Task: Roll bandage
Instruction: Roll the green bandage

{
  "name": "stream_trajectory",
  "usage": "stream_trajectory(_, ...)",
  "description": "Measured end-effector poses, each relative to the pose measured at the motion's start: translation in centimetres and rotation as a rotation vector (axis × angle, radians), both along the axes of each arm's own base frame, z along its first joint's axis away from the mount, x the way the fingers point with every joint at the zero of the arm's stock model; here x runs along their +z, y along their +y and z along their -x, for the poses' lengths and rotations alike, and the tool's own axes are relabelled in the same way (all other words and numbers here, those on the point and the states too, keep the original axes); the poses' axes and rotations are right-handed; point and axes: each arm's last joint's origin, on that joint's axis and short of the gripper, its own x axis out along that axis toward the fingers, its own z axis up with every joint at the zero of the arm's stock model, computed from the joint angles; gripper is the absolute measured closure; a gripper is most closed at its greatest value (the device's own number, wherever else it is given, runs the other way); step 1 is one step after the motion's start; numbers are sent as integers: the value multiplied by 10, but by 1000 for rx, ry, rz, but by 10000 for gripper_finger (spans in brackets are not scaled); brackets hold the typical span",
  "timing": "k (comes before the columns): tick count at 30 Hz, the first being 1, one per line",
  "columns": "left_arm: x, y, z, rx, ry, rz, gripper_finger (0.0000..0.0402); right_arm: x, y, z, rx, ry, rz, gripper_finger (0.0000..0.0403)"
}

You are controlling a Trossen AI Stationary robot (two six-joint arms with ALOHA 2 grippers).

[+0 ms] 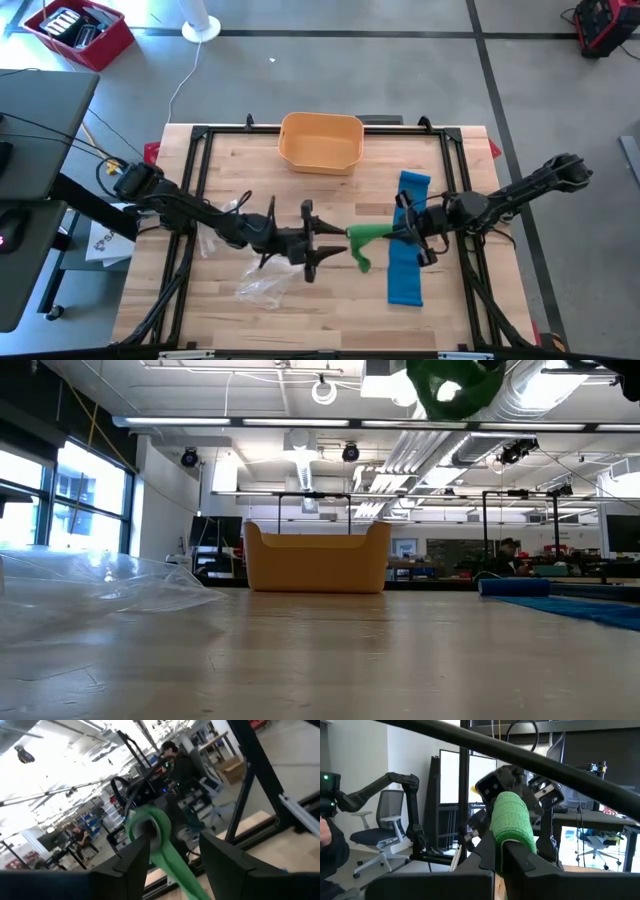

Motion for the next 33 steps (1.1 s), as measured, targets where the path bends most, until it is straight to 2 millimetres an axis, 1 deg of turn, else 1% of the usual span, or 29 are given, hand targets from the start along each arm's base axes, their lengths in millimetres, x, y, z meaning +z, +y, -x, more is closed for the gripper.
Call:
stream_trajectory(4, 3, 1, -1, 31, -8, 34, 253, -1, 0, 0, -2, 5, 1, 402)
stream_trajectory(7, 3, 4, -2, 21, -14, 62, 265, -1, 0, 0, -19, 8, -3, 402)
stream_trajectory(12, 1, 18, -7, 23, 0, 176, 286, -1, -2, -1, -57, 22, -20, 402)
stream_trajectory(18, -3, 31, -12, 7, 34, 243, 312, -5, -3, -2, -100, 56, -17, 402)
stream_trajectory(27, -8, 53, -17, -36, 74, 379, 365, -10, -3, -3, -127, 109, -9, 402)
stream_trajectory(33, -9, 55, -18, -39, 94, 376, 390, -12, -3, -3, -144, 127, 2, 402)
